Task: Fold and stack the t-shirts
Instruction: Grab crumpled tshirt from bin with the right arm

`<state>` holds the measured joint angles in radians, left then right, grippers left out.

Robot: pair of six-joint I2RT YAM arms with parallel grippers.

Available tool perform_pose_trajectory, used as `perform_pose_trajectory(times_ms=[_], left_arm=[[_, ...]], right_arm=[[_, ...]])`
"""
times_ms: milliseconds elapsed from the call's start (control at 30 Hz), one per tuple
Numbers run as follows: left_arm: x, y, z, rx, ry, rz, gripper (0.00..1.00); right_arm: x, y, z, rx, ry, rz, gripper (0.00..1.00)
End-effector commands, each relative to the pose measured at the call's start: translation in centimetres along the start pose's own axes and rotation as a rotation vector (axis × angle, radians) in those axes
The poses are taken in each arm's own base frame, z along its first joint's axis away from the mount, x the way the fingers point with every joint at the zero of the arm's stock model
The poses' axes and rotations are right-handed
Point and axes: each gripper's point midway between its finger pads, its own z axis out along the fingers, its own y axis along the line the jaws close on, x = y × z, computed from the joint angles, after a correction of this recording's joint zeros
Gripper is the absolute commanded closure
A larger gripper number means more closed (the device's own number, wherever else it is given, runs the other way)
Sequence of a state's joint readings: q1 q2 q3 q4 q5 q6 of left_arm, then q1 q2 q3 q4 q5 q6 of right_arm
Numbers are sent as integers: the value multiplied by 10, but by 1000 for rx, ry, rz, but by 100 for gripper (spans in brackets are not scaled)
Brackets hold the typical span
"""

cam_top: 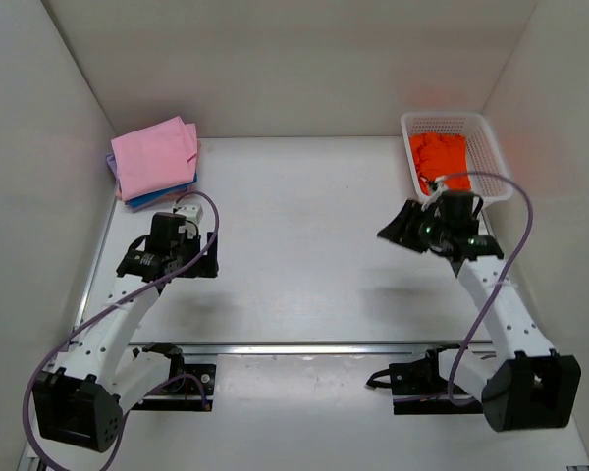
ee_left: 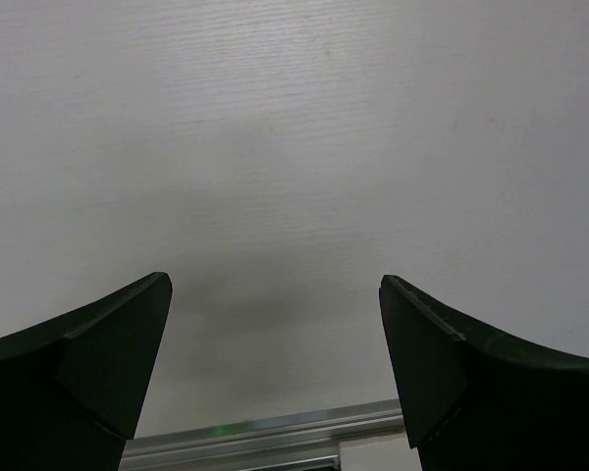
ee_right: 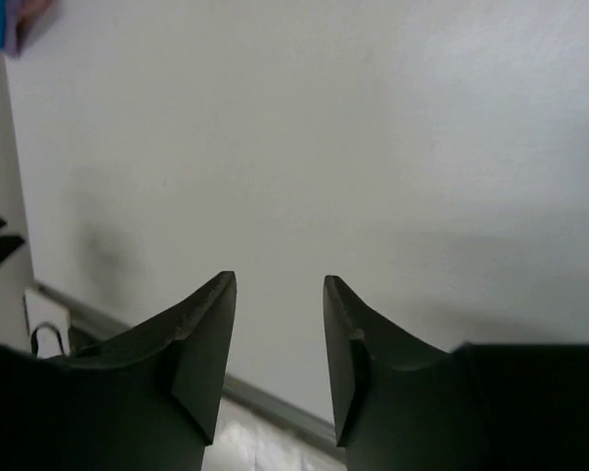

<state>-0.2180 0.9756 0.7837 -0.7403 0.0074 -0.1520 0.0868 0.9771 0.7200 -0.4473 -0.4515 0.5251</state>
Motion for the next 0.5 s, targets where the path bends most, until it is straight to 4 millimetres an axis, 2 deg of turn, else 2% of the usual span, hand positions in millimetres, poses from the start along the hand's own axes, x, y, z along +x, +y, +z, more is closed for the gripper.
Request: perform_pose_trajectory(times_ms=[0,33,67,100,133,167,200,233,267,300,333,367,400,433,467], left_arm=[[-20,7,-14,-38,-81,71,2],[-20,6,-11,-34,-99,84,2],[-20,7,-11,-39,-118,113,1],[-24,7,-12,-40,-153,119,1],[-21,11,-8,-51,-156,119,1],[-19,13,-6,-56,-153,128,2],[-17,19,-4,-80,-140,134,1],[-13,20,-2,-86,-124,143,2],[-9,24,0,-102,-106,148,2],[-4,27,4,-113,-80,172,2],[-2,28,6,-118,-72,178,1],[0,28,8,-113,-71,187,1],[5,31,11,-118,-60,180,1],[2,32,10,-122,-76,169,1],[4,33,11,-123,-73,156,2]], right_arm=[[-110,9,-22,104,-217,-173,59],[-129,-6,-28,155,-242,-168,57],[-150,-12,-29,188,-256,-163,53],[-180,-19,-32,216,-294,-157,51],[-189,-38,-24,261,-275,-141,49],[-216,-37,-36,288,-335,-164,44],[-236,-46,-32,314,-345,-158,42],[-242,-66,-19,366,-317,-153,42],[-263,-65,-22,381,-348,-175,41],[-275,-77,-10,399,-330,-167,40],[-276,-101,8,429,-286,-145,39],[-292,-99,7,433,-307,-153,39],[-302,-111,22,437,-294,-148,37],[-314,-125,36,445,-288,-131,32],[-315,-133,45,450,-269,-129,31]])
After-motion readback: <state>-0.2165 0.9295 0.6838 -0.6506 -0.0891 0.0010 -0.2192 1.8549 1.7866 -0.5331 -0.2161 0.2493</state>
